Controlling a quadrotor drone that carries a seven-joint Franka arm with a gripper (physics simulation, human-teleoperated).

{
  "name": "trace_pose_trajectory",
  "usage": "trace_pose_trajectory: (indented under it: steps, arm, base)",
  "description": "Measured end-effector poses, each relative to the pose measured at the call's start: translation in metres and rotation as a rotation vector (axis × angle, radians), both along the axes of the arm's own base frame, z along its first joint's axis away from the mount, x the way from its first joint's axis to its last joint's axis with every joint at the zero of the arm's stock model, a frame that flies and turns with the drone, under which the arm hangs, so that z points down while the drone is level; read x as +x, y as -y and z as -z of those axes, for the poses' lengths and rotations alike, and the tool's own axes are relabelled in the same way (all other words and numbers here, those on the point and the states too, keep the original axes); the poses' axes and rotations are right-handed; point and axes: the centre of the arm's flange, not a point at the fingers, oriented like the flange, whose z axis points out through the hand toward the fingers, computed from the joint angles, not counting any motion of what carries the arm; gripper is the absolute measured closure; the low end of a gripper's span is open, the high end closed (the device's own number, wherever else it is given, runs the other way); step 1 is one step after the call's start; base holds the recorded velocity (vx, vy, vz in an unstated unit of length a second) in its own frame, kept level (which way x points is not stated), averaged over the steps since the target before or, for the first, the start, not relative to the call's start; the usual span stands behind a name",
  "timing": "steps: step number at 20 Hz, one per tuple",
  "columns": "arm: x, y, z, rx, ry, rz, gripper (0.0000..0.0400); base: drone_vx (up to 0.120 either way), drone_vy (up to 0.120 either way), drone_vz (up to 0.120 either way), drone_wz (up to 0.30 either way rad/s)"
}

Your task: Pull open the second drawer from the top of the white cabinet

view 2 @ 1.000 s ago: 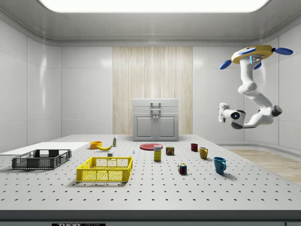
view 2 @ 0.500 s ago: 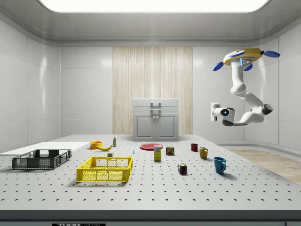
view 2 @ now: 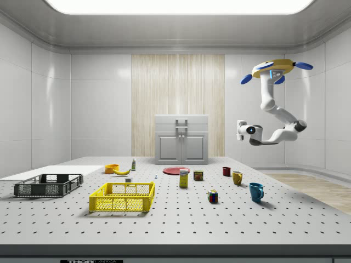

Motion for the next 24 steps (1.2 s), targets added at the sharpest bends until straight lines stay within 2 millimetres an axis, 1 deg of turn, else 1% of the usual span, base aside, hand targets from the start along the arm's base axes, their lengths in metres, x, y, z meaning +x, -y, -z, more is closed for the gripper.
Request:
trace_pose_trajectory:
  steps: [24]
  arm:
    - [0.0000, 0.0001, 0.0004, 0.003, 0.000, 0.000, 0.0100]
  base:
    - [0.120, -0.120, 0.000, 0.000]
